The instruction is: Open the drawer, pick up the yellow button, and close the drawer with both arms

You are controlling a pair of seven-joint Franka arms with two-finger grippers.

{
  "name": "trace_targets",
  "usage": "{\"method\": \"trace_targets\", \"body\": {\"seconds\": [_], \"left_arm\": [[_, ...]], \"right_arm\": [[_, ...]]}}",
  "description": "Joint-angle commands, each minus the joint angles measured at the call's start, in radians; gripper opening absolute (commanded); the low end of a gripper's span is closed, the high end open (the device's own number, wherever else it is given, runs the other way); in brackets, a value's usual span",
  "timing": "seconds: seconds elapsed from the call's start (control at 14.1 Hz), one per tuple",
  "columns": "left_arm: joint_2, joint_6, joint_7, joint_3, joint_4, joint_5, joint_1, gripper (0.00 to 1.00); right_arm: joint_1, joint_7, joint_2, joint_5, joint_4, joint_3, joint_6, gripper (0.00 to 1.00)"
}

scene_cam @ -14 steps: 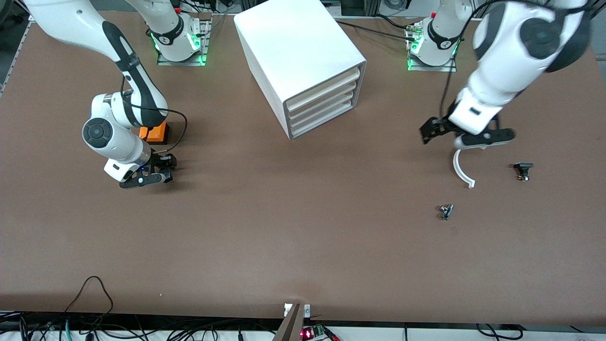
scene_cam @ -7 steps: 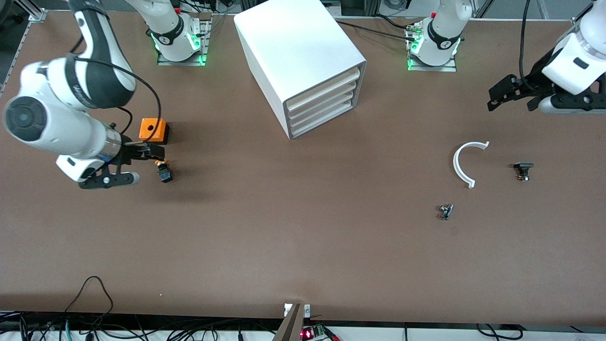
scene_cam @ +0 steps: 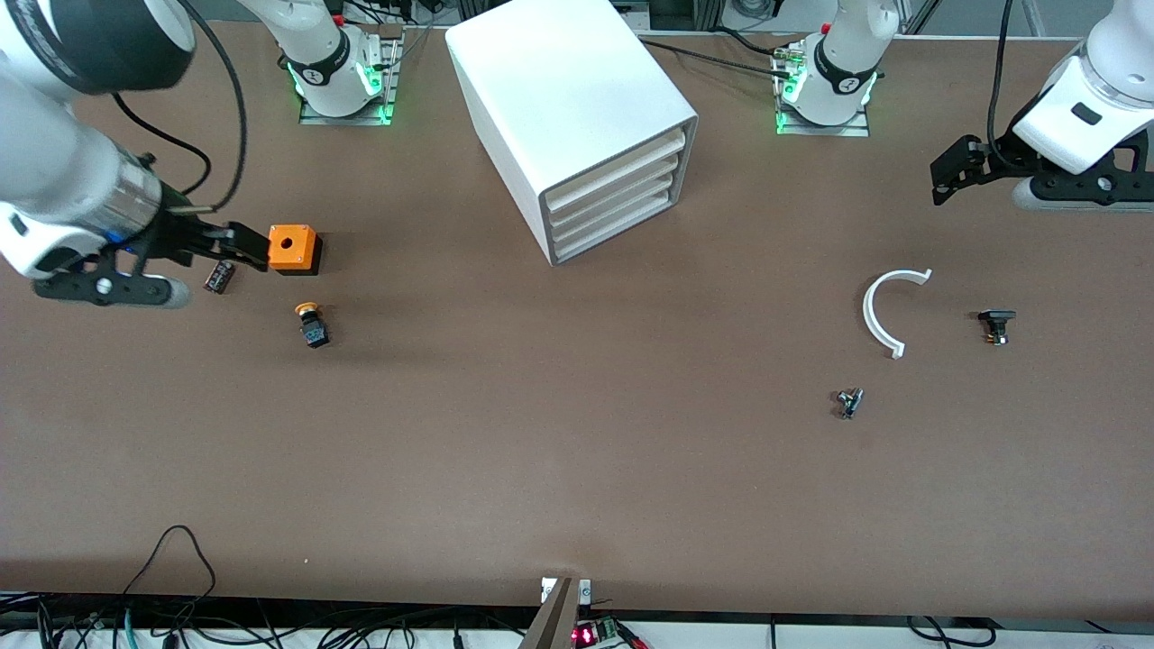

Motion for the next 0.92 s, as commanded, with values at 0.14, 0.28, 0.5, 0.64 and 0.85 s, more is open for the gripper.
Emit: {"method": "trace_targets", "body": {"seconds": [0.14,0.28,0.5,0.64,0.85], "left_arm": [[0.038,-0.028,0.087,0.001,0.066,0.019,0.006,1.0],[0.04,-0.028,0.087,-0.001,0.067,0.014,0.008,1.0],[0.043,-0.028,0.057,-0.001,0.075,0.008,0.008,1.0],[0.044,-0.028,0.017,-0.001,0.075,-0.009,0.008,1.0],[0.044,-0.027,0.017,-0.002,0.075,-0.011,0.008,1.0]], "right_arm": [[0.075,-0.151,-0.027,-0.007,-0.002,-0.255,-0.026,1.0],[0.061,-0.191,-0.038,-0.004,0.0,-0.276,-0.027,1.0],[0.018,-0.251,-0.067,0.001,0.0,-0.272,-0.029,1.0],[-0.006,-0.266,-0.067,0.005,-0.002,-0.264,-0.026,1.0],[-0.04,-0.294,-0.078,0.005,-0.022,-0.237,-0.017,1.0]]}}
